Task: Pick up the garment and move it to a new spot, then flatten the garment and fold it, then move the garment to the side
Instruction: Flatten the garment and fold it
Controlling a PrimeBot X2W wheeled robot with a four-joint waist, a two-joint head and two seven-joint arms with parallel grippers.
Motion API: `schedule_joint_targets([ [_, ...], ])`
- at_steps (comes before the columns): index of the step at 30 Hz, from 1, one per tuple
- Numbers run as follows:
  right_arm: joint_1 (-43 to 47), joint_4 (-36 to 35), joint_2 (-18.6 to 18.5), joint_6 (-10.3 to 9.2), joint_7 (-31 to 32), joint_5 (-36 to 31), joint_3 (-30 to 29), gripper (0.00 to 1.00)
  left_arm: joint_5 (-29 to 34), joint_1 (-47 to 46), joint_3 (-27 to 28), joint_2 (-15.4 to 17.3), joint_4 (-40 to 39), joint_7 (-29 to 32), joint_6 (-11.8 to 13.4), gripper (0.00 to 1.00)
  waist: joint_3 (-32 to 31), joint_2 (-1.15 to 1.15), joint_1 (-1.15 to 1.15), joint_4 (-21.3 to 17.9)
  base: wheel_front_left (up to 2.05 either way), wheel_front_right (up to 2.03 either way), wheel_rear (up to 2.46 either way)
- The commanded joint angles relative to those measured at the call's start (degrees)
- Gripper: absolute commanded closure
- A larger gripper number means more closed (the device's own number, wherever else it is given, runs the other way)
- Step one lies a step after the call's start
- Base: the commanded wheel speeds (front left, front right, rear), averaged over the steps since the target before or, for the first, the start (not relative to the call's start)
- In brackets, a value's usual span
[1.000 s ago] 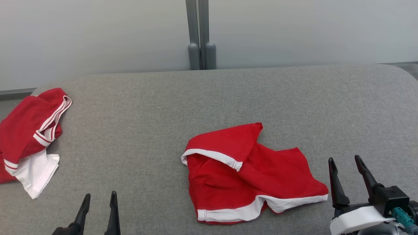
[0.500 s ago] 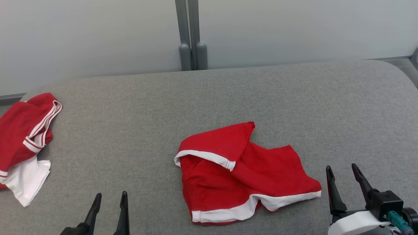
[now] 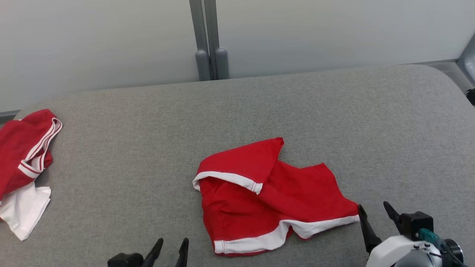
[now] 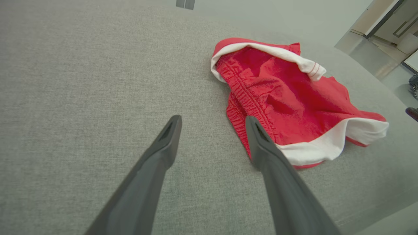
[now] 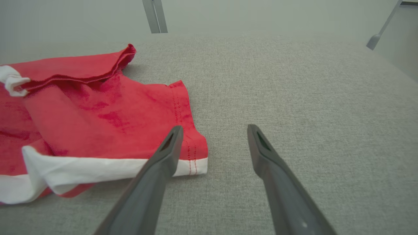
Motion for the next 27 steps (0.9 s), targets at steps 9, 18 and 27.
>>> schedule_joint_targets([
  [9,-4.57,5.12,-1.09,-0.06,12.8,2.92,4.32,0.0,-7.26,-1.77,-8.78,0.85,-3.78,13.23,-0.15,0.0,2.7,0.0,0.0,0.72,0.0,0.0,0.0],
  [18,-5.93,5.97,-1.64,-0.06,13.16,1.68,5.23,0.0,-8.82,-4.44,-13.1,1.26,-1.66,13.3,-0.15,0.0,4.07,0.0,0.0,0.55,0.0,0.0,0.0],
  [27,-7.45,6.97,-1.42,-0.06,12.6,1.37,6.69,0.0,-10.34,-6.5,-13.89,2.08,2.1,12.04,-0.15,0.0,4.48,0.0,0.0,0.32,0.0,0.0,0.0],
])
